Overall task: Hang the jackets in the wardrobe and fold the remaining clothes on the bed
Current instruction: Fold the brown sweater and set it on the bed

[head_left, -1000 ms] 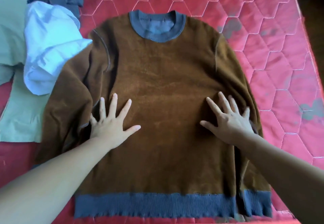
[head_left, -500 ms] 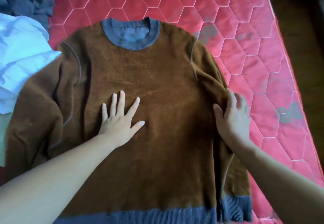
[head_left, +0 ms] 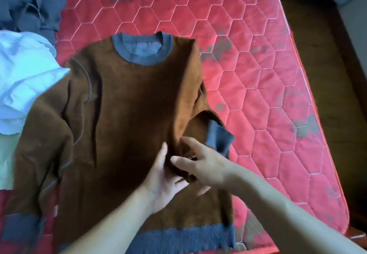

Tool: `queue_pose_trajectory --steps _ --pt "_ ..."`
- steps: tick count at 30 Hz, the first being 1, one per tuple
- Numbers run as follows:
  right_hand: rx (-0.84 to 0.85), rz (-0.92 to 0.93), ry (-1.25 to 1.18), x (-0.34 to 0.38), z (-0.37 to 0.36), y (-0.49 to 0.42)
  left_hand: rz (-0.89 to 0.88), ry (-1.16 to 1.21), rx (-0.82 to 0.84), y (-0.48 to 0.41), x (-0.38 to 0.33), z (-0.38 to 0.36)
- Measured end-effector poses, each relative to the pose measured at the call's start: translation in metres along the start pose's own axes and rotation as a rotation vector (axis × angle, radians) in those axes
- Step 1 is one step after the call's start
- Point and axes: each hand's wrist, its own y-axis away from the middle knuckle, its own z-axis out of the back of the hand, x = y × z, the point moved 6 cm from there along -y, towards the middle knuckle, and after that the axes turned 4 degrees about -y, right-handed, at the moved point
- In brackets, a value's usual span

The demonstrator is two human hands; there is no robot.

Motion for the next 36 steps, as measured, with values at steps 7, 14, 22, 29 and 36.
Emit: queue_pose_trajectory --steps 7,14,22,29,36 --pt "-0.209 -0.052 1.104 -0.034 -0.020 -0.002 -0.061 -0.243 -0.271 0.000 -0.004 0.034" --pt "0.460 -0.470 0.008 -0.058 -0.078 0.020 -0.032 -0.474 -0.519 -0.008 -0.006 0.048" --pt "-0.330 -0.159 -0.749 -0.027 0.019 -0.110 -0.273 -1.183 -0.755 -0.003 -0.061 0.089" --pt "-0.658 -0.146 -1.172 -0.030 0.089 -0.143 -0.184 -0.783 -0.532 -0.037 -0.067 0.113" --pt "-0.186 -0.234 -1.073 -0.077 0.064 -0.105 0.080 -0.725 -0.432 -0.010 -0.033 0.103"
